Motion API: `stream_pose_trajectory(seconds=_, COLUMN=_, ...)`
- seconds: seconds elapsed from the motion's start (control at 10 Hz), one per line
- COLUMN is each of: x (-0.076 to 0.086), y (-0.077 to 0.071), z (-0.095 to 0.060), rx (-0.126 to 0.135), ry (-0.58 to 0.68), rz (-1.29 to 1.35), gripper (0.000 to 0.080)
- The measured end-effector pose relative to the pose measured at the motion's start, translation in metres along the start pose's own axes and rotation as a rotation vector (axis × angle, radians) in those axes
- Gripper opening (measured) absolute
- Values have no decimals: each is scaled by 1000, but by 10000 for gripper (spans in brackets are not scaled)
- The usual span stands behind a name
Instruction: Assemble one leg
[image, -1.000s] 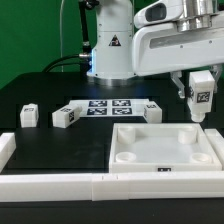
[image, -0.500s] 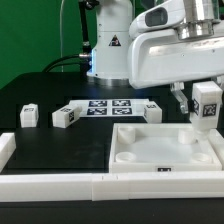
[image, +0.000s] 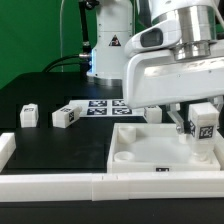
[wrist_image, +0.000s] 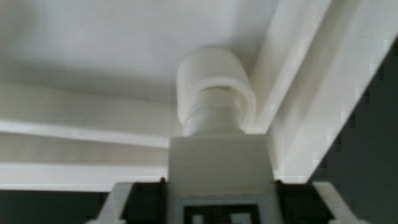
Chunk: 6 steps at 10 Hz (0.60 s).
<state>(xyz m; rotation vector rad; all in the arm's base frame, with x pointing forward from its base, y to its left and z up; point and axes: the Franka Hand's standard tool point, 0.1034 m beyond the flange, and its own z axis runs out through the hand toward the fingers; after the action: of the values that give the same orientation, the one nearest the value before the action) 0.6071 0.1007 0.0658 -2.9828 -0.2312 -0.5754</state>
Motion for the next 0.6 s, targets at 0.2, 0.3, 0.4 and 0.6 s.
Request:
stream_pose_trajectory(seconds=0.2, x=-4, y=-1, z=2, rx=-1, ry=1, rz=0, gripper=290)
stream_pose_trajectory(seconds=0.3, x=-5, y=-2, z=2, rx=-1, ry=2, rz=-1, gripper=290)
stream_pose_trajectory(seconds=0.4, x=-5, y=-2, z=3, rx=-2, ry=11, rz=-2, gripper=290)
stream_pose_trajectory(seconds=0.6, x=-14, y=-4, z=8, rx=-12, ry=52, rz=-6, gripper=290)
